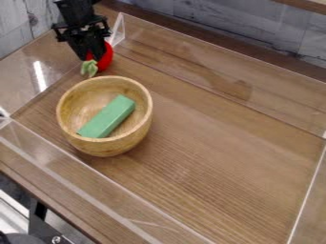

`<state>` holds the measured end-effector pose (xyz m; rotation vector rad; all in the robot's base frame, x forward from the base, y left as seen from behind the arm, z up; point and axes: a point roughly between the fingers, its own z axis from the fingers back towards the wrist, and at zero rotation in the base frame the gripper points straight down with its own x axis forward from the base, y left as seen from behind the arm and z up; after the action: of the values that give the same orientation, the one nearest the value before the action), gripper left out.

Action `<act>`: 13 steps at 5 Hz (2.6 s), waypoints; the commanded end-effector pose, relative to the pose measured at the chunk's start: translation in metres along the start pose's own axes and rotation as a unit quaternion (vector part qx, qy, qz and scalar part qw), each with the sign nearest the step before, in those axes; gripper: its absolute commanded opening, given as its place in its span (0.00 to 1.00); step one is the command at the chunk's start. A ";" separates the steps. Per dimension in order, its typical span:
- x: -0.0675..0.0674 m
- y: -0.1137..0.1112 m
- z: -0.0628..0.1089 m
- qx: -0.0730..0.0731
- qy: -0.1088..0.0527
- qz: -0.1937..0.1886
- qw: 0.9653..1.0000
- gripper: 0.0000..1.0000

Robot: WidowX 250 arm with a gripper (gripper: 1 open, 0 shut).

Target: Move the red fruit to the left side of the table

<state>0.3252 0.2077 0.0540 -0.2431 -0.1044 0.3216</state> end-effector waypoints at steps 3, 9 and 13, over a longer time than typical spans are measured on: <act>-0.001 -0.037 0.075 0.003 -0.080 -0.038 0.996 1.00; 0.001 -0.050 0.098 -0.025 -0.078 -0.032 0.996 1.00; 0.032 -0.085 0.056 -0.025 -0.066 -0.031 0.997 0.00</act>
<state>0.3675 0.1456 0.1092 -0.2965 -0.1857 0.2769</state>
